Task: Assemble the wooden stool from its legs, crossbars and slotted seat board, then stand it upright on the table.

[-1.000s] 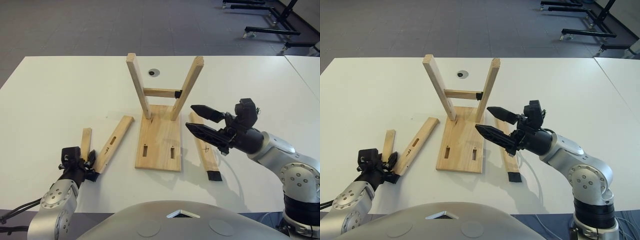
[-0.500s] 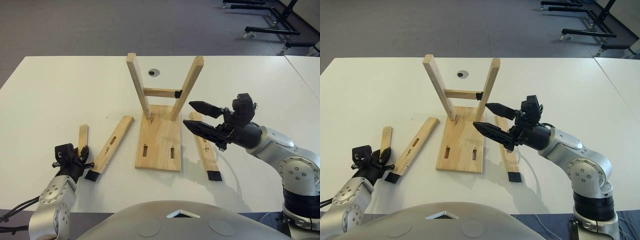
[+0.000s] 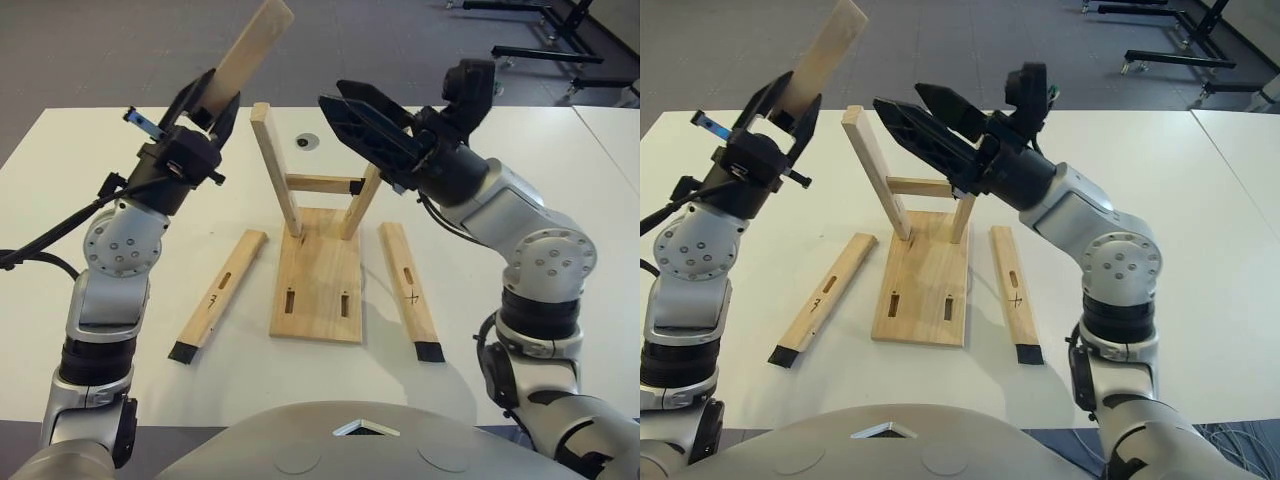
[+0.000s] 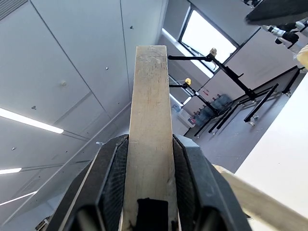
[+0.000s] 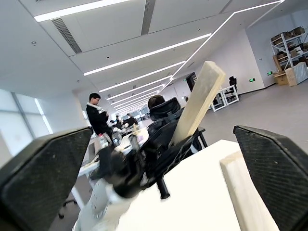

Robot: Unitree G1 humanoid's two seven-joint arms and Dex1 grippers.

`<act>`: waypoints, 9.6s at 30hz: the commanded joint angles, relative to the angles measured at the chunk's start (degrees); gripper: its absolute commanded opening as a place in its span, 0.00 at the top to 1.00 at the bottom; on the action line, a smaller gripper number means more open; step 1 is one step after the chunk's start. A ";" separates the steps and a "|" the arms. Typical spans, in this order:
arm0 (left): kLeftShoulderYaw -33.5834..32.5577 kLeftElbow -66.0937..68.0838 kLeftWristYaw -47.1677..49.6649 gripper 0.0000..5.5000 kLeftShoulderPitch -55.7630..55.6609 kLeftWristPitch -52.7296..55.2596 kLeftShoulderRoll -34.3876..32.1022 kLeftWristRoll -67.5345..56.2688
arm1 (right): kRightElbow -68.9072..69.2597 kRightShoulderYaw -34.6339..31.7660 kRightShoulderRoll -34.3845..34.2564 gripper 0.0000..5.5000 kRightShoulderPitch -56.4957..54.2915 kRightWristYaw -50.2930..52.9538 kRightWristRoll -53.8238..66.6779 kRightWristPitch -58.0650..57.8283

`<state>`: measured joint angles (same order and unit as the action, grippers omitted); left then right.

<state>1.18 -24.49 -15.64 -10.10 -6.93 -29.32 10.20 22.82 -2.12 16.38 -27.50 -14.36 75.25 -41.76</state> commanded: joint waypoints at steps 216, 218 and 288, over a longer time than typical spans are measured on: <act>-17.51 -8.52 12.69 0.57 19.39 4.83 16.06 -4.72 | 11.97 -4.18 1.19 0.16 16.91 8.06 -57.63 5.49; -17.30 -8.47 12.78 0.57 19.22 4.75 16.12 -4.44 | 11.49 -2.63 1.98 0.16 17.74 8.77 -60.18 4.27; -17.31 -7.62 11.53 0.57 17.27 3.70 15.27 -5.03 | -6.04 -20.69 7.94 0.16 9.93 7.33 -59.15 3.80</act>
<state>-16.30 -30.53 -4.41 5.40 -3.75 -14.74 4.88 20.31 -20.43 22.92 -21.82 -7.19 16.75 -36.17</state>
